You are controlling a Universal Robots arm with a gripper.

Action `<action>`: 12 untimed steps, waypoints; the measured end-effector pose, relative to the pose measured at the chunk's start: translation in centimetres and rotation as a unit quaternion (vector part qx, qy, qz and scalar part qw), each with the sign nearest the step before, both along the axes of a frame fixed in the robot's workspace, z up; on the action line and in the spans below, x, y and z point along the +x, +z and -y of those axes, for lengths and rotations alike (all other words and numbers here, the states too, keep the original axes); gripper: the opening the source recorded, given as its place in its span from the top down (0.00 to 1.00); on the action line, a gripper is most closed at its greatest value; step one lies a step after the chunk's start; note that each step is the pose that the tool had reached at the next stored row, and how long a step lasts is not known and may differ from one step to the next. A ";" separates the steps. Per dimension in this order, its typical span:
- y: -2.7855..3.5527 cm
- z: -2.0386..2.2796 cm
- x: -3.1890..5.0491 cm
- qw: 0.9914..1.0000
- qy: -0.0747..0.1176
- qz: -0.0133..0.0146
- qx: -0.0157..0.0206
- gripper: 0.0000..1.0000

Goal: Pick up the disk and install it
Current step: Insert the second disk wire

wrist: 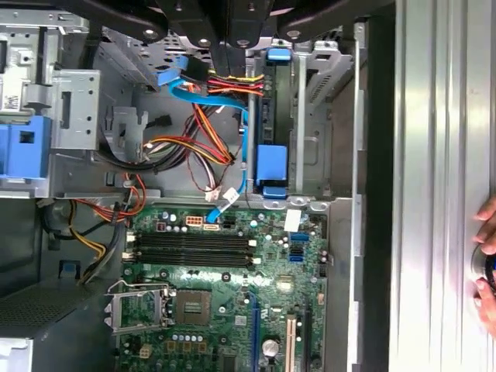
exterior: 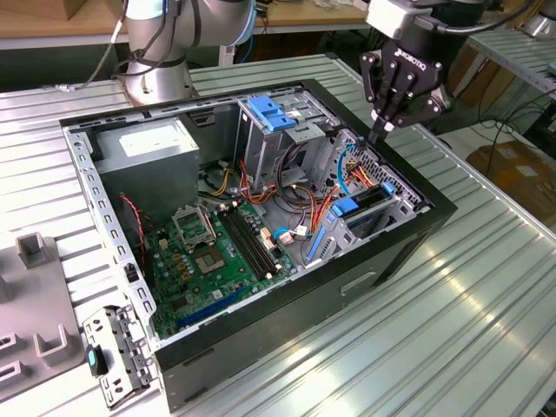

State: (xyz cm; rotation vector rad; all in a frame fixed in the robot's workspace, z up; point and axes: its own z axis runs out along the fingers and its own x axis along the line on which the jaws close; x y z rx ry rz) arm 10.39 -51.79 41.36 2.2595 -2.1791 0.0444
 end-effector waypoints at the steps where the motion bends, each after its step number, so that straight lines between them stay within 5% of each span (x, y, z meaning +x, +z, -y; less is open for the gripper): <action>1: -0.04 -0.73 0.00 1.000 0.000 0.000 -0.003 0.89; 2: -0.10 -1.28 0.01 1.000 0.000 -0.001 -0.009 0.89; 6: -0.49 -2.46 0.00 1.000 0.000 -0.002 -0.019 0.89; 8: -0.83 -2.94 0.00 1.000 0.000 -0.002 -0.028 0.89; 12: -1.71 -3.08 0.01 1.000 0.000 -0.002 -0.031 0.89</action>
